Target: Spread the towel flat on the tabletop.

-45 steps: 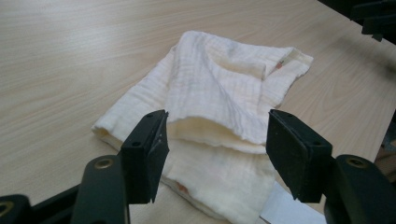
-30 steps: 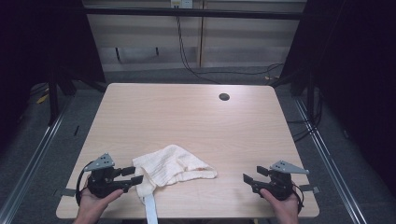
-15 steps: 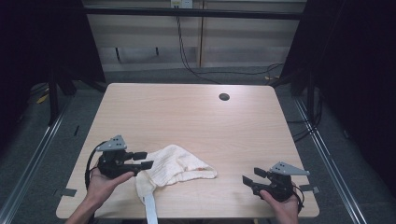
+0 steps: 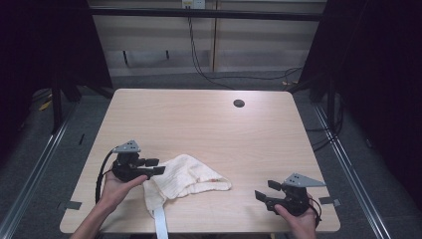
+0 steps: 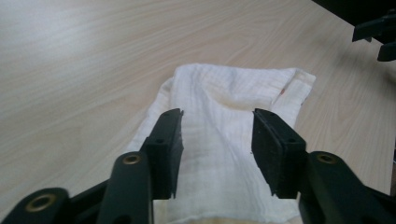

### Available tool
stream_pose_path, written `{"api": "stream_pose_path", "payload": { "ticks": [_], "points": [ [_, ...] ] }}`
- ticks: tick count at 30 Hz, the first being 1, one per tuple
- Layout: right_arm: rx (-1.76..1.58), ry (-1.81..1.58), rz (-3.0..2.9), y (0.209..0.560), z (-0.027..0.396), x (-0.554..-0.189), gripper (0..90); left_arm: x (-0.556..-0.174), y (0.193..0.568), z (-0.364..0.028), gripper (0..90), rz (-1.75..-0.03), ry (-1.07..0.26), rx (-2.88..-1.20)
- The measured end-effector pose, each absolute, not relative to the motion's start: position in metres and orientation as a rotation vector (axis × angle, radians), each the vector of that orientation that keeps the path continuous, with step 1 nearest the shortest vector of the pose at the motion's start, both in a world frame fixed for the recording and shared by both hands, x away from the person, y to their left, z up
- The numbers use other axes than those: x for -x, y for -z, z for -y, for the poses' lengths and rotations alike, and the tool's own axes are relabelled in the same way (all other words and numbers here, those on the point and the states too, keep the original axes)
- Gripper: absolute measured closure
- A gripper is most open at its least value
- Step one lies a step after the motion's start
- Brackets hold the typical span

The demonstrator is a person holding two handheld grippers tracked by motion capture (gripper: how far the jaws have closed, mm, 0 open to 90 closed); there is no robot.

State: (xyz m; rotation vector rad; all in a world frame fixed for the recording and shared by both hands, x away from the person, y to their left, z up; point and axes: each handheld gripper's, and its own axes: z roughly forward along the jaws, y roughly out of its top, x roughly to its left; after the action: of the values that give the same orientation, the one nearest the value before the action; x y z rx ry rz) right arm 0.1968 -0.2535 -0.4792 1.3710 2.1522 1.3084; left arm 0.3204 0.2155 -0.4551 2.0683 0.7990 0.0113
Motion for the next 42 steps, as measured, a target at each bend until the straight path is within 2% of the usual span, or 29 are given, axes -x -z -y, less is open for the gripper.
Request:
{"api": "stream_pose_path", "payload": {
  "ticks": [5,6,9,17,20,24,28,30,42],
  "points": [
    [-1.362,-1.299,-2.170,0.480,0.251,-0.198,29.5,-0.324,0.468,-0.211,48.0,-0.821,0.004,-2.108],
    [-1.358,-1.292,-2.180,0.480,0.251,-0.198,28.3,-0.325,0.471,-0.208,45.5,-0.819,-0.034,-2.145],
    [-1.361,-1.290,-2.177,0.480,0.250,-0.198,28.2,-0.325,0.473,-0.208,42.7,-0.779,-0.004,-2.156],
    [-1.359,-1.282,-2.173,0.480,0.250,-0.198,28.2,-0.327,0.493,-0.202,44.3,-0.782,-0.008,-2.252],
    [-1.354,-1.278,-2.176,0.480,0.249,-0.198,28.2,-0.328,0.494,-0.205,50.0,-0.796,-0.020,-2.236],
    [-1.354,-1.260,-2.185,0.480,0.248,-0.198,28.2,-0.327,0.495,-0.204,68.6,-0.773,-0.003,-2.247],
    [-1.356,-1.259,-2.193,0.481,0.247,-0.199,28.2,-0.321,0.495,-0.195,80.5,-0.735,-0.060,-2.274],
    [-1.352,-1.258,-2.193,0.480,0.246,-0.199,28.3,-0.319,0.495,-0.191,81.4,-0.738,-0.008,-2.263],
    [-1.350,-1.247,-2.213,0.481,0.245,-0.199,28.4,-0.308,0.496,-0.171,82.3,-0.655,0.015,-2.279]
  ]
}}
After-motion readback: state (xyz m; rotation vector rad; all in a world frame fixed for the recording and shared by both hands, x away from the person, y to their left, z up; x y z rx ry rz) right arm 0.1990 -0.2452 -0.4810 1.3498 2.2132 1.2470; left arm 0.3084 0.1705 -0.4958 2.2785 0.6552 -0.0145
